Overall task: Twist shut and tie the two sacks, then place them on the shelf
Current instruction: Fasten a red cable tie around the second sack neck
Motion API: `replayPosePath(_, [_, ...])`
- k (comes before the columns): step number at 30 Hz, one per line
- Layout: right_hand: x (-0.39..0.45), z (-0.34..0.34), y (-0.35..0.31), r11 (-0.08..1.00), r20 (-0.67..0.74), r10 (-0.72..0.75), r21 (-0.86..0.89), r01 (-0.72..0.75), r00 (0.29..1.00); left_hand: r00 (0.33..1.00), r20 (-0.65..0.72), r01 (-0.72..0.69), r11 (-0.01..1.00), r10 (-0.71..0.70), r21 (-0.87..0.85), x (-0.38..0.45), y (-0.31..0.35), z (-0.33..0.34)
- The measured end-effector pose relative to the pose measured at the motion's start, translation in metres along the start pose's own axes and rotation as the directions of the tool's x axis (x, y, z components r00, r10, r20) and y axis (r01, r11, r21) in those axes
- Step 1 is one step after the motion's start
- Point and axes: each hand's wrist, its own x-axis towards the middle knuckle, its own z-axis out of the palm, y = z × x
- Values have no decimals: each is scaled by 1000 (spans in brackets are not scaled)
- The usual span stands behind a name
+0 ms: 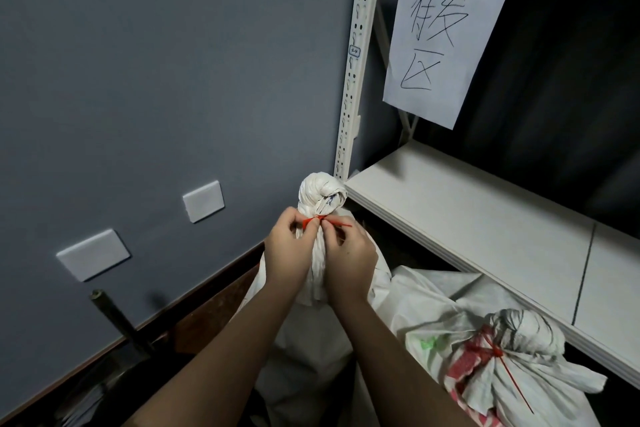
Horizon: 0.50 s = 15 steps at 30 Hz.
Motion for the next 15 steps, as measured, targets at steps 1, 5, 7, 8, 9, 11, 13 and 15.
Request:
replayPosePath(1, [0,0,0,999,1,-29,-35,29,1000,1000,-3,-3,1000,3,4,1,-1,0])
replayPosePath(5, [-4,2,-1,987,8,-82,-136,82,997,1000,-2,-8,997,8,73,2,-3,1])
replayPosePath(7, [-1,3,-2,991,21,-62,-118,64,998,998,-11,-58,992,60,114,3,-3,0])
replayPosePath(8, [1,2,-3,993,39,-41,-105,45,998,996,-19,-81,990,84,115,4,-3,-1])
replayPosePath(9, [3,2,-4,995,55,-19,-93,24,998,995,-24,-98,988,102,116,5,-3,-1])
replayPosePath(11, [5,-1,-4,998,62,16,-58,-12,998,993,-20,-110,985,114,133,6,-5,-2])
replayPosePath(13, [4,-4,-3,999,58,44,-26,-43,997,994,-10,-103,985,105,141,6,-5,-3])
replayPosePath(15, [4,-7,-4,997,57,75,-8,-74,996,997,-2,-82,989,83,125,6,-3,-5])
